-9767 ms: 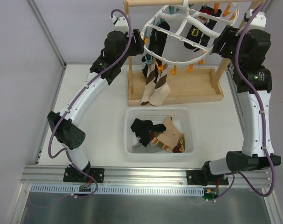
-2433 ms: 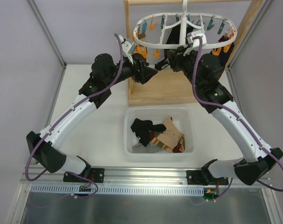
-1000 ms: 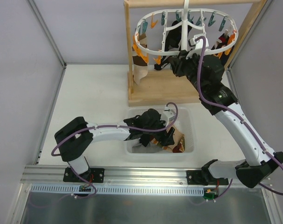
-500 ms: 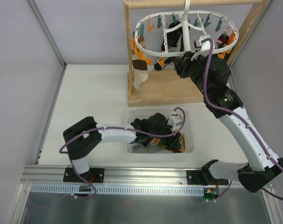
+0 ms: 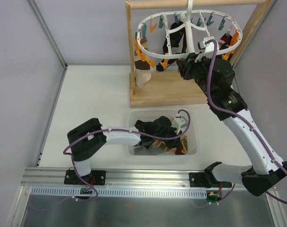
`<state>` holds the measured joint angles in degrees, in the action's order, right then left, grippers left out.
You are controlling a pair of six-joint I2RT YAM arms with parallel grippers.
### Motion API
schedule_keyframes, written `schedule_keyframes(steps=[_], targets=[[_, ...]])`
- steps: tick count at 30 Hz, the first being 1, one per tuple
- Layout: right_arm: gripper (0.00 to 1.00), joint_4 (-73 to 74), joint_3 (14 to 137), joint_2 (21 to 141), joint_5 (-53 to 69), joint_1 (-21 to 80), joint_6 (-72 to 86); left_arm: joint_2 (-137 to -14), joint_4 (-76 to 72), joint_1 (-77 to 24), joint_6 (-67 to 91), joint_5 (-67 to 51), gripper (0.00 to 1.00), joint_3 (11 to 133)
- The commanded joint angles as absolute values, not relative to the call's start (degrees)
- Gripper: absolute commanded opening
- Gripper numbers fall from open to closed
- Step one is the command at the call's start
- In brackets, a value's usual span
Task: Clip the socks to the hanger
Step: Pick up the sock from the bin.
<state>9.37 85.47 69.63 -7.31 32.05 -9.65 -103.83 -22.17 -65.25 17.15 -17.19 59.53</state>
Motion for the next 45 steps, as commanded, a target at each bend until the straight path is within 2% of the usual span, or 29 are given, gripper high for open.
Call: schedule_keyframes(steps=[1, 11, 18, 24, 30, 31, 32, 34, 35, 37, 38, 40, 45], targets=[[0.02, 9.2, 85.5, 67.6, -7.2, 31.8, -9.3, -98.5, -24.0, -65.0, 17.5, -9.3, 0.00, 59.3], [0.01, 9.6, 85.1, 67.1, -7.6, 31.8, -9.1, -83.7, -20.2, -58.4, 18.2, 5.3, 0.00, 53.0], [0.01, 9.8, 84.8, 67.2, -7.6, 31.8, -9.0, -77.7, -17.2, -51.1, 21.8, 7.6, 0.00, 48.6], [0.01, 9.8, 84.3, 67.4, -7.6, 31.9, -9.0, -77.7, -14.9, -49.5, 22.4, 8.9, 0.00, 45.3], [0.01, 9.8, 84.1, 67.6, -7.5, 31.8, -8.9, -78.0, -14.8, -47.8, 20.6, 4.1, 0.01, 44.3], [0.01, 9.7, 84.0, 67.7, -7.5, 31.9, -8.9, -78.1, -14.7, -47.8, 19.7, 2.5, 0.05, 44.6], [0.01, 9.6, 84.1, 67.8, -7.4, 31.8, -8.9, -78.1, -14.5, -47.7, 19.0, 1.3, 0.21, 44.5], [0.01, 9.7, 84.2, 67.9, -7.5, 31.9, -8.9, -77.7, -13.0, -47.8, 19.2, 1.8, 0.38, 44.2], [0.01, 9.6, 84.1, 67.9, -7.4, 31.8, -8.8, -76.7, -12.1, -47.8, 19.9, 3.4, 0.57, 44.2], [0.01, 9.7, 84.3, 68.2, -7.4, 31.8, -8.9, -75.1, -8.7, -47.8, 22.9, 6.1, 0.72, 43.7], [0.01, 9.8, 84.3, 68.1, -7.3, 31.8, -8.9, -72.8, -7.8, -47.8, 24.4, 9.0, 0.77, 43.0], [0.01, 9.8, 84.0, 68.1, -7.4, 31.8, -8.8, -69.9, -6.8, -47.8, 29.8, 10.6, 0.79, 39.8], [0.01, 9.8, 83.7, 68.4, -7.0, 31.8, -8.8, -63.4, -7.2, -48.8, 42.4, 12.6, 0.76, 33.2]])
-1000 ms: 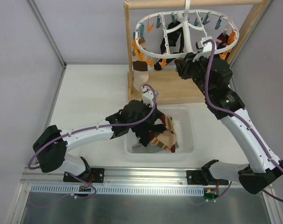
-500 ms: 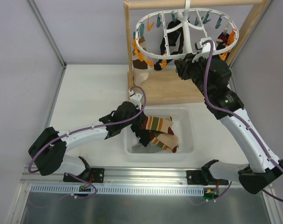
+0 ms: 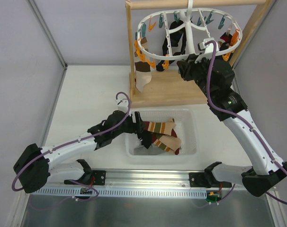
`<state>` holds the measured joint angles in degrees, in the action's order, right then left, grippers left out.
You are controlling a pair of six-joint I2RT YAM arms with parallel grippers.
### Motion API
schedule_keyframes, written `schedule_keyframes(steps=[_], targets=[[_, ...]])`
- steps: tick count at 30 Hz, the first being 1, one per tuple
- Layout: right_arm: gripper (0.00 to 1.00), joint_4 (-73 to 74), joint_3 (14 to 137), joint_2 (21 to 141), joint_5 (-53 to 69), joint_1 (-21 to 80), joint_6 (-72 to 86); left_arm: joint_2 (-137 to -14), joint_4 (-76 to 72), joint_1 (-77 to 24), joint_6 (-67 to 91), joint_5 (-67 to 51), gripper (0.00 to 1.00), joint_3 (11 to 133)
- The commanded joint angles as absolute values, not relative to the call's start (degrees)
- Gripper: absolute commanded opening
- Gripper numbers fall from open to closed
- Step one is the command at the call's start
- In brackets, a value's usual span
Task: Clip the socks to the hanger
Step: Pick up the sock from the bin.
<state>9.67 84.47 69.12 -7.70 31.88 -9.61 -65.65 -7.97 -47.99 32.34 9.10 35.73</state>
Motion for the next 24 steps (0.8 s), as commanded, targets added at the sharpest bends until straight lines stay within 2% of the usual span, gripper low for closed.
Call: schedule_keyframes(steps=[1, 9, 14, 17, 24], targets=[[0.01, 9.7, 83.5, 68.4, -6.9, 31.9, -8.8, -63.4, -7.2, -49.6, 44.6, 13.8, 0.75, 33.1], [0.01, 9.0, 83.1, 68.3, -6.8, 31.8, -8.5, -68.7, -7.2, -55.9, 60.1, 21.5, 0.70, 35.8], [0.01, 9.1, 83.3, 68.0, -6.2, 31.8, -8.4, -73.4, -6.5, -58.3, 77.1, 26.1, 0.64, 35.0], [0.01, 9.1, 83.4, 67.8, -6.4, 31.9, -8.6, -76.4, -4.7, -59.4, 80.5, 29.2, 0.59, 37.8], [0.01, 8.9, 83.0, 66.7, -6.1, 31.9, -8.4, -83.6, 1.7, -60.6, 85.7, 35.4, 0.59, 46.0]])
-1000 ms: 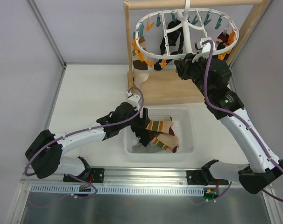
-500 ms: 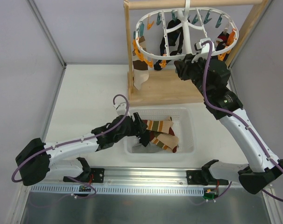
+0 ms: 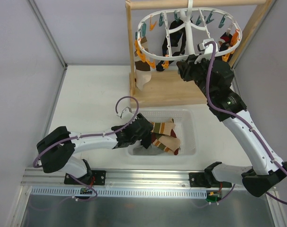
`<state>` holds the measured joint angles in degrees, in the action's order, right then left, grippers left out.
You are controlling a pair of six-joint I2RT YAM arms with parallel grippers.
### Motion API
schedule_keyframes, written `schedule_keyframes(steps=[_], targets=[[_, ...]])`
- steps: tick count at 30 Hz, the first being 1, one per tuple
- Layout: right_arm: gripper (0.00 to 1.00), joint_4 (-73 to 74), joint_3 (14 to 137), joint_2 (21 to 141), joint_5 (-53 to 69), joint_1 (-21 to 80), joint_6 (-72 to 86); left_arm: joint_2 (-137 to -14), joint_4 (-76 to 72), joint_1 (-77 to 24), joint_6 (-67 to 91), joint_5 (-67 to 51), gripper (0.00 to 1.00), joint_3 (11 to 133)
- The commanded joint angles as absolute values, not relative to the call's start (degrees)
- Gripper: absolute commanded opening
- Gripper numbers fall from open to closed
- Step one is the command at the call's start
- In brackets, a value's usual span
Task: Clip the socks to the hanger
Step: Pick up the sock from the bin.
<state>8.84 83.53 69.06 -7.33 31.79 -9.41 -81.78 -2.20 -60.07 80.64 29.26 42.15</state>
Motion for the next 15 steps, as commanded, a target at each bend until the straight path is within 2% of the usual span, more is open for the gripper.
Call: schedule_keyframes(steps=[1, 7, 15], targets=[[0.01, 8.8, 82.9, 66.6, -6.1, 31.9, -8.4, -84.7, 2.1, -60.6, 86.1, 36.4, 0.59, 46.6], [0.01, 8.9, 83.1, 66.4, -5.9, 31.8, -8.6, -88.1, 5.5, -60.7, 89.6, 41.2, 0.58, 49.4], [0.01, 8.8, 83.0, 66.5, -6.2, 31.9, -8.8, -91.9, 9.2, -60.7, 92.4, 41.0, 0.57, 53.2]])
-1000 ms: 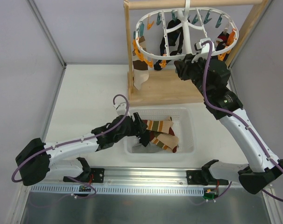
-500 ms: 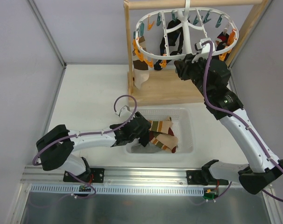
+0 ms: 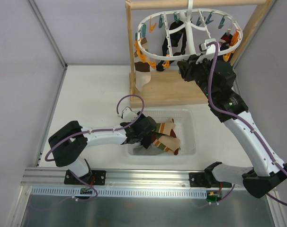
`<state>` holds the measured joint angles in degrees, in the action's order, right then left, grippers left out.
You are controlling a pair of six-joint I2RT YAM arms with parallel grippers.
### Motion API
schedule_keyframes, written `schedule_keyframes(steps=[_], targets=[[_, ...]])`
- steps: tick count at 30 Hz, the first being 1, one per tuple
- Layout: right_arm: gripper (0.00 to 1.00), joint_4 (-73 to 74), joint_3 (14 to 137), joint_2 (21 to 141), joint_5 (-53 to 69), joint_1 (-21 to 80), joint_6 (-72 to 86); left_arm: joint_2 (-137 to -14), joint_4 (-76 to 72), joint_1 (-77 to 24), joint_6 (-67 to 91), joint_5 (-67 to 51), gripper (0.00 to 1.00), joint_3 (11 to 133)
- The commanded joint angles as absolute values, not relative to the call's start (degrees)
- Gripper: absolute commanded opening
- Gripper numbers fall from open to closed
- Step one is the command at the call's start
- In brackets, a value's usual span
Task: Clip the socks to the hanger
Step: Pick up the sock from the bin.
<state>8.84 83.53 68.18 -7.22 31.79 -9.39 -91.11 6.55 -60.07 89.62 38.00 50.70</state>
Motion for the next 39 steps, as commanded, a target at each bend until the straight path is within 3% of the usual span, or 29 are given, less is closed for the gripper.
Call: schedule_keyframes(steps=[1, 21, 29, 37, 39], targets=[[0.01, 8.8, 83.0, 66.5, -6.1, 31.9, -8.8, -92.5, 9.3, -60.7, 92.7, 41.7, 0.57, 53.5], [0.01, 8.9, 83.0, 67.1, -5.5, 31.8, -8.0, -93.5, 10.5, -62.7, 97.6, 43.6, 0.64, 52.6], [0.01, 8.9, 83.1, 67.2, -5.3, 31.9, -8.0, -95.4, 10.4, -62.7, 101.8, 49.0, 0.42, 53.3], [0.01, 8.9, 83.1, 67.4, -5.7, 31.8, -8.3, -94.0, 10.3, -62.7, 99.3, 52.6, 0.00, 54.2], [0.01, 8.9, 83.1, 67.5, -5.8, 31.8, -8.2, -92.8, 10.2, -62.6, 96.6, 52.5, 0.00, 54.3]])
